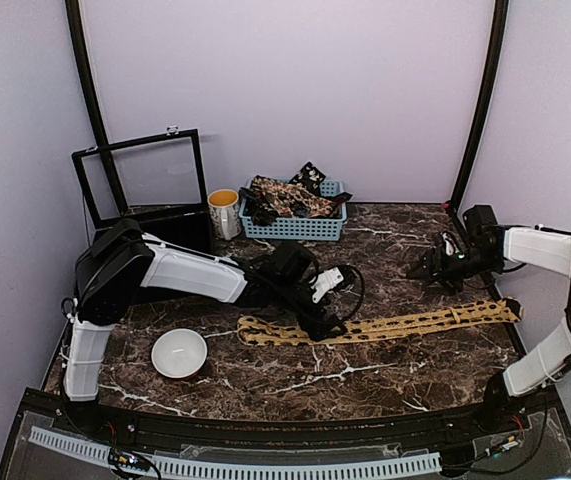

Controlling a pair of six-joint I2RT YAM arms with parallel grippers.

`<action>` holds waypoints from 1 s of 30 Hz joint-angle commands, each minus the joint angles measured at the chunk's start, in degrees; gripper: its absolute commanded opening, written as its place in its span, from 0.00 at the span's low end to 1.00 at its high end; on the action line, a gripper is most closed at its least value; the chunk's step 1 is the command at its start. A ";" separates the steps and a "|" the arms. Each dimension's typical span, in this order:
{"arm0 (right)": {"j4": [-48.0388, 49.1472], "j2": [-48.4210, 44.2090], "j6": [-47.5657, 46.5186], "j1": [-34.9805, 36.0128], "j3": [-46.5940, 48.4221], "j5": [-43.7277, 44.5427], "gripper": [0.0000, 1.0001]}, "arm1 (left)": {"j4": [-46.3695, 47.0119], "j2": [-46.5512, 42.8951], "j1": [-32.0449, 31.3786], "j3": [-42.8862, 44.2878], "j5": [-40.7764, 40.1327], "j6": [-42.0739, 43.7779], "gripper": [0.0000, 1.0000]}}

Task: Roll the ties
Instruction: Smooth out the tie at the center of the board.

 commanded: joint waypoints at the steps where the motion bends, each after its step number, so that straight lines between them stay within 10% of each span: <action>1: 1.39 4.50 -0.27 0.79 2.30 -0.35 0.60 | -2.13 2.84 -0.32 4.53 1.86 4.45 0.98; 12: -0.65 7.89 -2.14 1.40 3.81 0.07 0.56 | -3.24 6.35 -2.96 4.59 3.10 11.82 0.92; 24: -2.47 1.22 -0.18 2.31 3.05 8.54 0.61 | -3.94 5.40 -3.99 2.41 -5.45 16.81 0.37; 30: -4.47 -4.07 18.88 3.87 1.16 13.26 0.76 | -4.22 2.51 -3.99 4.04 -9.66 12.35 0.76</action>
